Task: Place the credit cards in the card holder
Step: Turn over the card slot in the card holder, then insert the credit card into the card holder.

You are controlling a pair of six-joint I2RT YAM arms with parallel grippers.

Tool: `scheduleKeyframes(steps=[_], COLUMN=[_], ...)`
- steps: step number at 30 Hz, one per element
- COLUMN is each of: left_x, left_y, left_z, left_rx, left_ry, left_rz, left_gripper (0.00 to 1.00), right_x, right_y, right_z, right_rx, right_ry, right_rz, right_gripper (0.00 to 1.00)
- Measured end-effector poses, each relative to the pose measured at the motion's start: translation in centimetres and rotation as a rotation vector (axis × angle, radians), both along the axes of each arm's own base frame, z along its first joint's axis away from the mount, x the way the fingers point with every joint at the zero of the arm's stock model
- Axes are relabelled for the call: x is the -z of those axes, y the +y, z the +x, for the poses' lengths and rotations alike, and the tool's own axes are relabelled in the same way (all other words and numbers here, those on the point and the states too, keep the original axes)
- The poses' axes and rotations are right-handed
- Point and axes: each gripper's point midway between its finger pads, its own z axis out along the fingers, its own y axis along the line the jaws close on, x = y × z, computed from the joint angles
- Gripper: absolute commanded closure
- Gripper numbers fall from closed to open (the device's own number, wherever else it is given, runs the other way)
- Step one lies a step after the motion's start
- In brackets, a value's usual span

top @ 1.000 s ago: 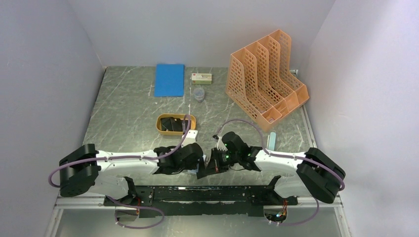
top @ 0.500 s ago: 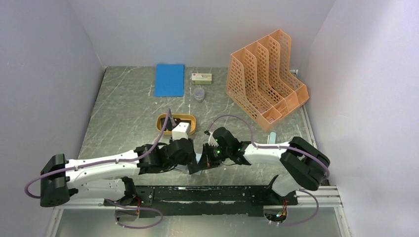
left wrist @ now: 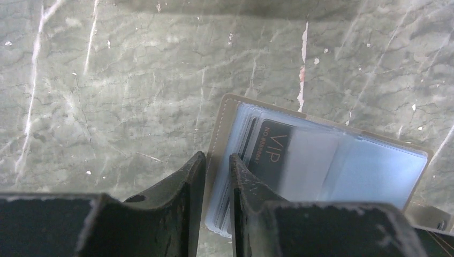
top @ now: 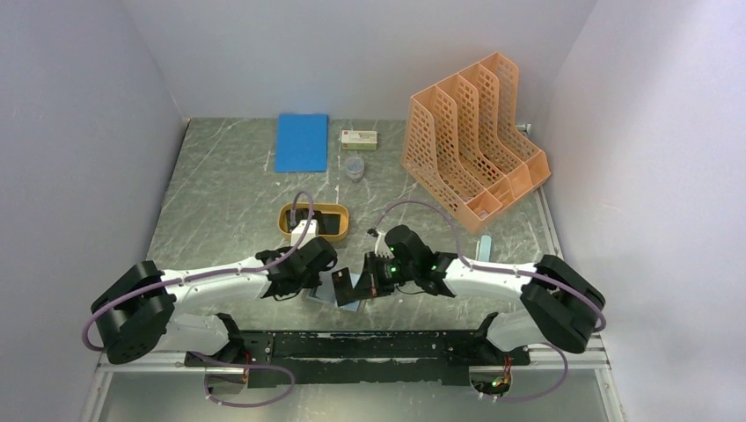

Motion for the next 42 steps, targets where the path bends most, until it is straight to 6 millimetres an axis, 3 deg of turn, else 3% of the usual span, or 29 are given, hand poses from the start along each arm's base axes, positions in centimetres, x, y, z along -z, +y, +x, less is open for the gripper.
scheduleKeyframes(steps=[3, 11, 19, 25, 31, 36, 42], left_x=[0.1, -0.5, -1.5, -4.8, -6.1, -4.5, -2.0], left_y=[0.3, 0.5, 1.4, 1.1, -0.8, -2.9, -3.4], left_z=[0.1, 0.1, -0.3, -0.1, -0.3, -0.5, -1.1], left_rx=[-0.009, -0.037, -0.079, -0.077, 0.021, 0.094, 0.117], left_ry=[0.0, -0.016, -0.039, -0.113, -0.121, -0.064, 0.0], left_rz=[-0.002, -0.036, -0.08, -0.194, -0.271, -0.278, -0.251], left_gripper=[0.72, 0.72, 0.7, 0.62, 0.7, 0.76, 0.84], right_x=[-0.3, 2.4, 2.4, 2.4, 3.7, 4.1, 4.1], right_y=[-0.7, -2.4, -1.6, 0.1, 1.0, 1.2, 1.3], right_z=[-0.3, -1.0, -0.6, 0.5, 1.0, 1.0, 1.0], right_rx=[0.012, 0.058, 0.058, 0.042, 0.031, 0.026, 0.026], right_ry=[-0.01, 0.089, 0.105, 0.116, 0.142, 0.152, 0.152], right_rz=[0.011, -0.022, 0.006, 0.01, -0.004, -0.004, -0.004], right_gripper=[1.0, 1.0, 1.0, 1.0, 1.0, 1.0, 1.0])
